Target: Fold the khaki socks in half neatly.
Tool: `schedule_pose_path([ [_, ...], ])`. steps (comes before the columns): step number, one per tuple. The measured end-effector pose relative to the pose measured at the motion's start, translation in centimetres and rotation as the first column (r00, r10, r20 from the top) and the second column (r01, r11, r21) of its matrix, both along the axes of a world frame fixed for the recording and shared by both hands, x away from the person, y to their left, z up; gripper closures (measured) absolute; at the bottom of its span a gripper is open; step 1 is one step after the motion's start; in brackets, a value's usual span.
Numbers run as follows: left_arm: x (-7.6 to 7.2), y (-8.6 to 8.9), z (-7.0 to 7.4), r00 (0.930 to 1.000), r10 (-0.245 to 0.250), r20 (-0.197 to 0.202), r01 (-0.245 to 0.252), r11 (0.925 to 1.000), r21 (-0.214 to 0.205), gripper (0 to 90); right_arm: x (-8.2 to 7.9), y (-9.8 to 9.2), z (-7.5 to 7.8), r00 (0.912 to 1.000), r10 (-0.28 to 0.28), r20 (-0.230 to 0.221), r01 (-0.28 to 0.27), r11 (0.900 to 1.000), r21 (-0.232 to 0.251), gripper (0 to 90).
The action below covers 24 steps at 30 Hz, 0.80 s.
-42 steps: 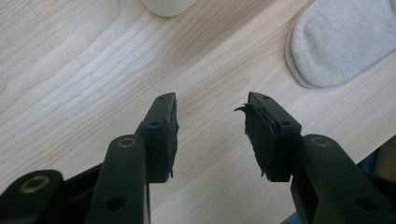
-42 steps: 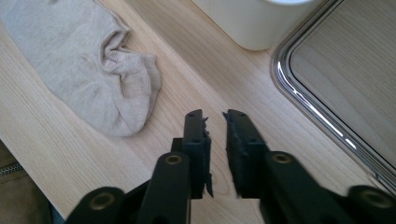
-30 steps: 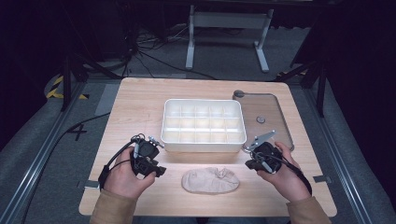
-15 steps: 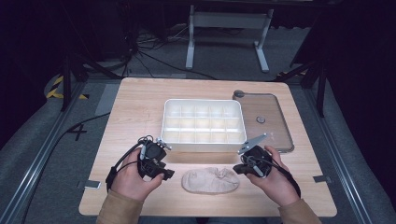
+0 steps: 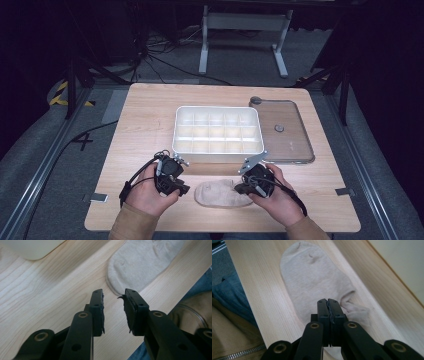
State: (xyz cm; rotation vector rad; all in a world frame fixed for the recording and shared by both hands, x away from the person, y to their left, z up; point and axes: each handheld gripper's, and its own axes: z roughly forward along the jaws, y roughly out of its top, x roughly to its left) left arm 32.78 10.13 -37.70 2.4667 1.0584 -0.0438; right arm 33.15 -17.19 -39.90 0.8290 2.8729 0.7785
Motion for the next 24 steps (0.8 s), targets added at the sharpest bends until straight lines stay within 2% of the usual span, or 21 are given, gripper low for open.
schedule_pose_path([
  [6, 0.1, -0.7, -0.7, 0.9999, -0.011, 0.005, 0.011, 0.9999, -0.011, 72.7, -0.4, 1.4, -1.1, 0.9991, 0.039, -0.017, -0.039, 0.9992, 0.011, 90.0],
  [15, 0.2, -1.5, -1.7, 0.9997, -0.025, 0.003, 0.025, 0.9996, 0.012, 73.3, -0.9, 3.2, -2.6, 0.9957, 0.088, -0.029, -0.088, 0.9961, 0.0, 90.0],
  [24, 0.3, -1.8, -2.4, 0.9997, -0.026, -0.003, 0.026, 0.9995, 0.017, 72.2, -0.9, 3.5, -3.7, 0.9959, 0.082, -0.037, -0.083, 0.9958, -0.038, 90.0],
])
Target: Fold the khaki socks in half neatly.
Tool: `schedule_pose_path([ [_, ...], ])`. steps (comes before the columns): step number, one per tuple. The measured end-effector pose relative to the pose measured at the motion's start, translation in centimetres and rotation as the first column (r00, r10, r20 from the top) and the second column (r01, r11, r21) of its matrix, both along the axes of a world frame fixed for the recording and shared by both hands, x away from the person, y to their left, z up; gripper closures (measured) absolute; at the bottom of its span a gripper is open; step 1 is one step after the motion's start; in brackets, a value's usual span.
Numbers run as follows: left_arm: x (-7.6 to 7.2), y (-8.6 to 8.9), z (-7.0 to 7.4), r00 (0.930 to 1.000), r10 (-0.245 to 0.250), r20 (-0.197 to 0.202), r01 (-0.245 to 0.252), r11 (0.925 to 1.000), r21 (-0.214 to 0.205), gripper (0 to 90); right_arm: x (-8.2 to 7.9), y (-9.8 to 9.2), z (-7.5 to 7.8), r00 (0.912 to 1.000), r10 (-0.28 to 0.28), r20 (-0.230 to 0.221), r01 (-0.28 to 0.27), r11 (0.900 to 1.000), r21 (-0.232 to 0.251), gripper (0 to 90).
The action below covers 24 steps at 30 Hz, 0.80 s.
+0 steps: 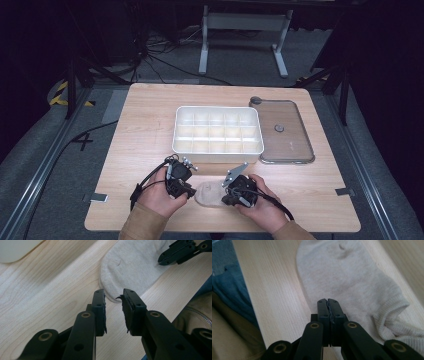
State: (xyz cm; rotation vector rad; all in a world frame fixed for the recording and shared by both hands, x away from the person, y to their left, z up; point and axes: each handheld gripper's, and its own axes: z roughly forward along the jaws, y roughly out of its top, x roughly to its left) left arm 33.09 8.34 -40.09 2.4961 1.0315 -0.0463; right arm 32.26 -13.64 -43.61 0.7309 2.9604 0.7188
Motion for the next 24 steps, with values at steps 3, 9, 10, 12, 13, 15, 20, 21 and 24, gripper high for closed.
schedule_pose_path([
  [3, 0.1, -0.1, -0.2, 1.0, -0.001, -0.001, 0.001, 1.0, -0.006, 71.9, 0.1, 0.0, -0.3, 1.0, 0.003, 0.0, -0.003, 1.0, -0.003, 90.0],
  [9, 0.2, -0.4, -0.7, 0.9997, 0.019, -0.014, -0.019, 0.9995, -0.027, 71.6, -0.1, 0.0, -0.3, 1.0, -0.003, 0.006, 0.003, 1.0, -0.002, 90.0],
  [10, 0.2, -0.5, -0.9, 0.9996, 0.024, -0.013, -0.025, 0.999, -0.036, 71.4, -0.1, 0.0, -0.3, 1.0, -0.002, 0.007, 0.002, 1.0, -0.003, 90.0],
  [12, 0.3, -0.5, -1.1, 0.9988, 0.043, -0.023, -0.044, 0.9981, -0.043, 71.1, -0.1, -0.1, -0.3, 1.0, -0.001, 0.006, 0.001, 1.0, -0.003, 90.0],
  [13, 0.4, -0.5, -1.2, 0.9984, 0.051, -0.024, -0.052, 0.9976, -0.046, 71.0, -0.1, -0.1, -0.3, 1.0, -0.001, 0.007, 0.001, 1.0, -0.002, 90.0],
  [15, 0.5, -0.5, -1.4, 0.9978, 0.06, -0.027, -0.061, 0.9967, -0.053, 70.6, -0.1, -0.1, -0.3, 1.0, -0.001, 0.01, 0.001, 1.0, -0.003, 90.0],
  [20, 0.7, -1.0, -2.3, 0.9962, 0.068, -0.053, -0.07, 0.9967, -0.04, 70.9, -0.1, -0.1, -0.3, 1.0, -0.003, 0.009, 0.003, 1.0, 0.001, 90.0],
  [21, 0.7, -1.1, -2.6, 0.9958, 0.073, -0.055, -0.075, 0.9966, -0.035, 70.9, -0.1, -0.1, -0.3, 1.0, -0.003, 0.009, 0.003, 1.0, 0.001, 90.0],
  [24, 0.8, -1.3, -3.0, 0.9948, 0.084, -0.058, -0.085, 0.9962, -0.02, 71.2, -0.2, -0.1, -0.4, 0.9999, -0.004, 0.01, 0.004, 1.0, 0.002, 90.0],
])
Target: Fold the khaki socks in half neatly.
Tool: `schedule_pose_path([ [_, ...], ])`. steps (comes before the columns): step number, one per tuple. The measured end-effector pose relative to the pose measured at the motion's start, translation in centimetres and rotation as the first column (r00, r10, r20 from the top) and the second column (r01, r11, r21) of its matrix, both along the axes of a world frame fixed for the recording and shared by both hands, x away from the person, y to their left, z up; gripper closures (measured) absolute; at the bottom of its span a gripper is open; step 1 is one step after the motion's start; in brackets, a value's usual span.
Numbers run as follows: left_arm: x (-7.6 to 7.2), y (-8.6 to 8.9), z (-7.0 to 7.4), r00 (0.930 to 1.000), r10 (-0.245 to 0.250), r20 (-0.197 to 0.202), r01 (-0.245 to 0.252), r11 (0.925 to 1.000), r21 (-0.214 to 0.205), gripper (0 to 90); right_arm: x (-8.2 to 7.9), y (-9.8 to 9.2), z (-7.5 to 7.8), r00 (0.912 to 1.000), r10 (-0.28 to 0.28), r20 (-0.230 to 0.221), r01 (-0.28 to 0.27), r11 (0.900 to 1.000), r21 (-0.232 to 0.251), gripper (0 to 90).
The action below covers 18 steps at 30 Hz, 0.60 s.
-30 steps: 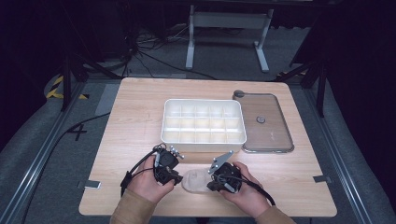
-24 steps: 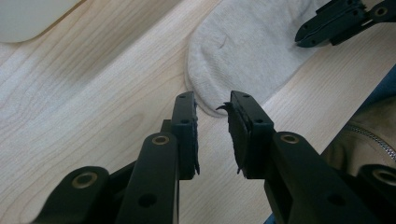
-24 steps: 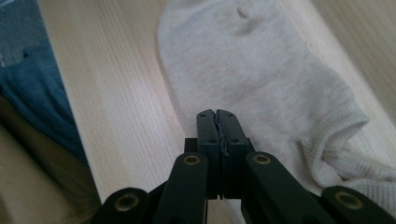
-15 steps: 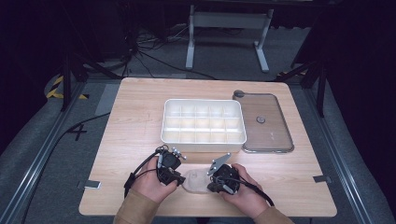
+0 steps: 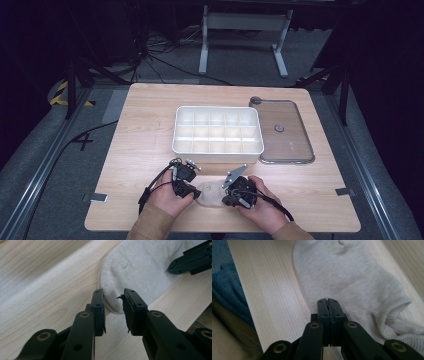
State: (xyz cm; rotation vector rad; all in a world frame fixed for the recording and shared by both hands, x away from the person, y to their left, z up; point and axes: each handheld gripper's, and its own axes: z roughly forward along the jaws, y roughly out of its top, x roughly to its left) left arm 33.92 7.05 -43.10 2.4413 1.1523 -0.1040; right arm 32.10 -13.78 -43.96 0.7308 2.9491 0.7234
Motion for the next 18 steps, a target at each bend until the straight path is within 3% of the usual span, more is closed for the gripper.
schedule_pose_path([
  [4, 0.0, -0.4, -0.4, 1.0, 0.002, -0.009, -0.002, 0.9998, 0.022, 70.5, 0.0, 0.0, 0.0, 1.0, -0.001, 0.002, 0.001, 1.0, 0.0, 90.0],
  [7, -0.1, -1.0, -0.6, 0.9999, -0.005, -0.01, 0.006, 0.9976, 0.069, 69.8, 0.0, 0.0, 0.0, 1.0, -0.002, 0.004, 0.002, 1.0, -0.001, 90.0],
  [11, -0.3, -1.2, -0.6, 1.0, -0.002, -0.01, 0.002, 0.9973, 0.073, 71.3, -0.1, 0.0, 0.0, 1.0, -0.001, 0.0, 0.001, 1.0, 0.0, 90.0],
  [18, -0.5, -1.4, -0.6, 0.9998, -0.015, -0.016, 0.016, 0.9973, 0.072, 83.0, -0.1, 0.0, 0.0, 1.0, -0.004, 0.006, 0.004, 1.0, -0.002, 90.0],
])
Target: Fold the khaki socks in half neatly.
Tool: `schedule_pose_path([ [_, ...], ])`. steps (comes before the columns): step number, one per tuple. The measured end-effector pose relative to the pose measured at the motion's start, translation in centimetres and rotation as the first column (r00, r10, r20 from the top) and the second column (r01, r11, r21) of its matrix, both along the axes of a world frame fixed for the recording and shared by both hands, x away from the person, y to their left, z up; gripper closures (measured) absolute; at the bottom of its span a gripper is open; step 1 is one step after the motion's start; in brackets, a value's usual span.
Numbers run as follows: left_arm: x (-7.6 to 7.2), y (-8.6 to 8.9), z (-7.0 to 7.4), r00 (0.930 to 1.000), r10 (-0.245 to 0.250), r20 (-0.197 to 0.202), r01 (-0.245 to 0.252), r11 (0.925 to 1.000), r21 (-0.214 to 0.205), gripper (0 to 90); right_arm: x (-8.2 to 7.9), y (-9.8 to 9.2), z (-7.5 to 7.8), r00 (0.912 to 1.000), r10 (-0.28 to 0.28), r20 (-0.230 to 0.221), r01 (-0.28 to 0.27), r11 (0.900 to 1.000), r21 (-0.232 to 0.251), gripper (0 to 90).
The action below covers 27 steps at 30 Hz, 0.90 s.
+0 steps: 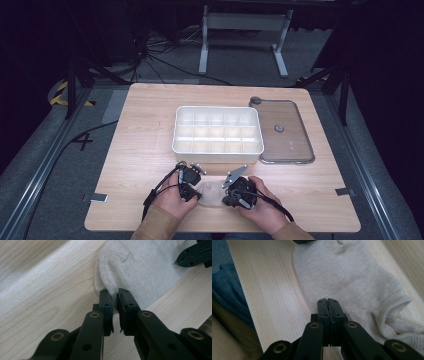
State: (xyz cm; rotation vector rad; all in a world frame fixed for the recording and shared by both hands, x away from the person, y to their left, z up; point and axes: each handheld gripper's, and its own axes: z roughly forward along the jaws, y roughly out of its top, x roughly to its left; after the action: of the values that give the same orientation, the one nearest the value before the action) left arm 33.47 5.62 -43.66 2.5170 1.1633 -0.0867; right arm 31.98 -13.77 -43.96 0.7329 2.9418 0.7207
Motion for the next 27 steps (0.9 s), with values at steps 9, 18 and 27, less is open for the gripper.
schedule_pose_path([
  [9, -0.1, 0.2, 0.7, 0.9999, -0.009, 0.007, 0.009, 0.9996, -0.026, 85.3, 0.0, 0.0, 0.0, 1.0, -0.002, 0.0, 0.002, 1.0, 0.002, 90.0],
  [18, -0.4, 0.4, 2.2, 0.9985, -0.022, 0.051, 0.026, 0.9955, -0.091, 85.4, -0.1, -0.1, 0.0, 1.0, -0.003, -0.001, 0.003, 1.0, 0.006, 90.0],
  [27, -1.0, -0.1, 3.4, 0.9936, -0.051, 0.101, 0.064, 0.9888, -0.134, 85.6, -0.2, -0.3, 0.0, 1.0, -0.004, -0.005, 0.004, 0.9999, 0.014, 90.0],
])
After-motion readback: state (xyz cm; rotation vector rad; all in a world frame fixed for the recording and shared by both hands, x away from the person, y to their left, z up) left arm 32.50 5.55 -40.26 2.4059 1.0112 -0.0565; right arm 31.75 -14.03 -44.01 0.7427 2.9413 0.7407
